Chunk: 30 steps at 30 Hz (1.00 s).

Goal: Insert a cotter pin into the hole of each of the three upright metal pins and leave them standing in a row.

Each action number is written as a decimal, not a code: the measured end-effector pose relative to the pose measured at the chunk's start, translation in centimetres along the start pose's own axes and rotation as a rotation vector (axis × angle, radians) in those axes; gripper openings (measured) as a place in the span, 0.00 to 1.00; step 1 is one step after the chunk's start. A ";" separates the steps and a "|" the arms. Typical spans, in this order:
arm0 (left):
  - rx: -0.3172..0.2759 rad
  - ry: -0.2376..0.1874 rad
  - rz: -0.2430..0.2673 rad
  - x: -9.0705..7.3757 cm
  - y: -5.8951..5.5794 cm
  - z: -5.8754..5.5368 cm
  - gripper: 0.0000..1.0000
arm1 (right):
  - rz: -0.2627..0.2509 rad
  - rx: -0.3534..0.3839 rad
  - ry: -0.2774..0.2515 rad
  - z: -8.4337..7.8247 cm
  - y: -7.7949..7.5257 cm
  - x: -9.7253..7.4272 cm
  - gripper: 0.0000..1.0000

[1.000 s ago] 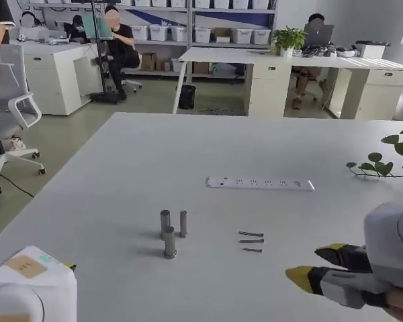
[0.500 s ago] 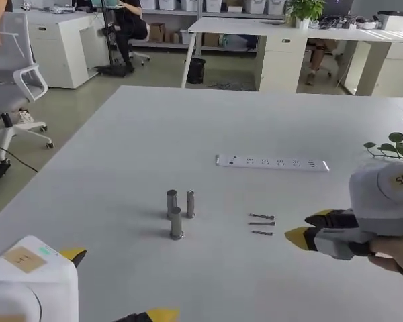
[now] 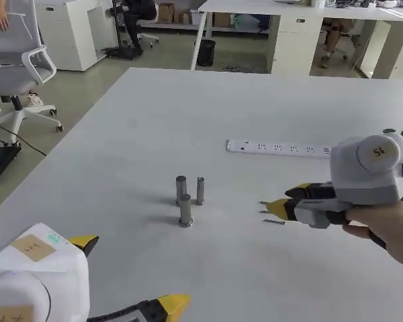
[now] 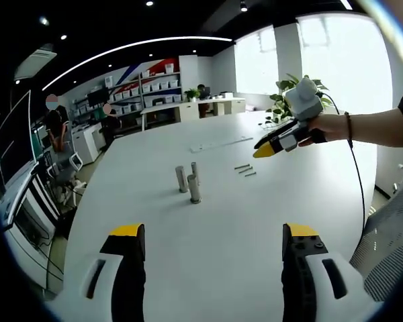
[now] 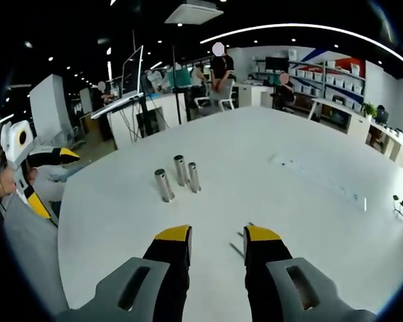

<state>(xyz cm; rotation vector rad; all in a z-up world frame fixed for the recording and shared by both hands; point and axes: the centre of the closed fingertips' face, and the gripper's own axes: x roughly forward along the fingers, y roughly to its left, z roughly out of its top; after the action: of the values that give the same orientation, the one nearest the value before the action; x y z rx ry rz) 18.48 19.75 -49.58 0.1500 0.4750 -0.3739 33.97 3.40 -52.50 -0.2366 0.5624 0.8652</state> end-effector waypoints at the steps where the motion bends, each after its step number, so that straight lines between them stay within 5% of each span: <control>1: 0.000 -0.001 0.000 0.1 0.0 0.0 0.83 | 0.007 -0.002 -0.009 0.3 0.1 0.4 0.27; 30: -0.034 -0.037 -0.009 1.1 0.2 -0.5 0.78 | 0.125 -0.052 -0.135 3.9 3.5 10.6 0.23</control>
<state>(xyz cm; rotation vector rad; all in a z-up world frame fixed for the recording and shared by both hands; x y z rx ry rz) 19.29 19.65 -50.53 0.1083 0.4457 -0.3763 38.19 14.18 -55.03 -0.1906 0.4325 1.0097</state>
